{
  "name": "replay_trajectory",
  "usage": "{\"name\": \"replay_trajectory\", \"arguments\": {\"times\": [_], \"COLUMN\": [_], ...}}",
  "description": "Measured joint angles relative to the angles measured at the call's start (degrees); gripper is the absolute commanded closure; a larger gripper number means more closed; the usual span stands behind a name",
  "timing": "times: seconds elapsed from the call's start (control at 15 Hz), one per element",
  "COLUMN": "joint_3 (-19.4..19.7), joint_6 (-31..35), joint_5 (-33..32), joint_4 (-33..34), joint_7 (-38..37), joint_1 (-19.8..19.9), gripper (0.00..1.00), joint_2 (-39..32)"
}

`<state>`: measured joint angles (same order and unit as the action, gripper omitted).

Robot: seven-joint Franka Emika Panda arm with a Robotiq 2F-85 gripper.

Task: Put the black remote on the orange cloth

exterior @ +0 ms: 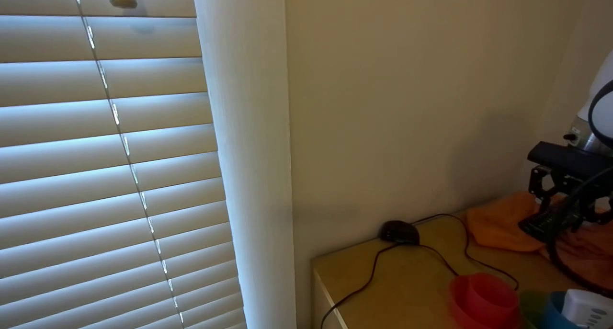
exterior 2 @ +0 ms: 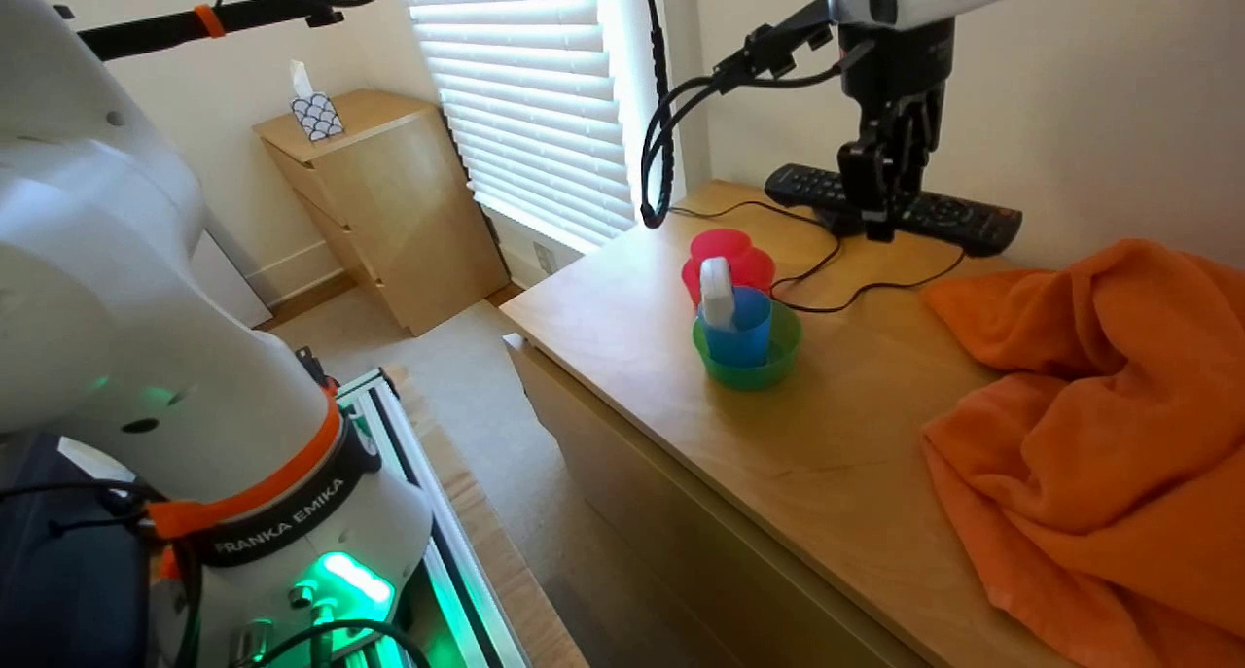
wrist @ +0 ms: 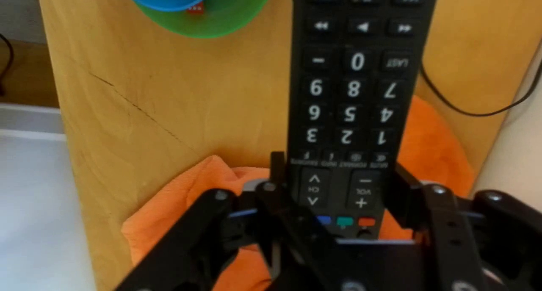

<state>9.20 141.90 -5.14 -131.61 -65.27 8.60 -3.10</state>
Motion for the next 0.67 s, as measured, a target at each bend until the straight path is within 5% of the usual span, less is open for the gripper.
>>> {"name": "replay_trajectory", "arguments": {"times": [0.07,0.13,0.27,0.33,0.67], "joint_3": [0.7,1.4,2.4,2.6,3.0], "joint_6": [0.6,1.0,1.0,1.0,1.0], "joint_5": [0.0,0.1,0.6,0.6,0.1], "joint_4": [-0.6,-1.2,-2.0,-2.1,-0.2], "joint_7": [-2.2,-4.3,-7.7,-8.3,-8.9], "joint_1": [0.3,0.4,0.6,0.6,0.6], "gripper": [0.70,0.45,0.45,0.70,0.70], "joint_2": [-0.8,-1.5,-2.4,-2.6,-3.7]}}
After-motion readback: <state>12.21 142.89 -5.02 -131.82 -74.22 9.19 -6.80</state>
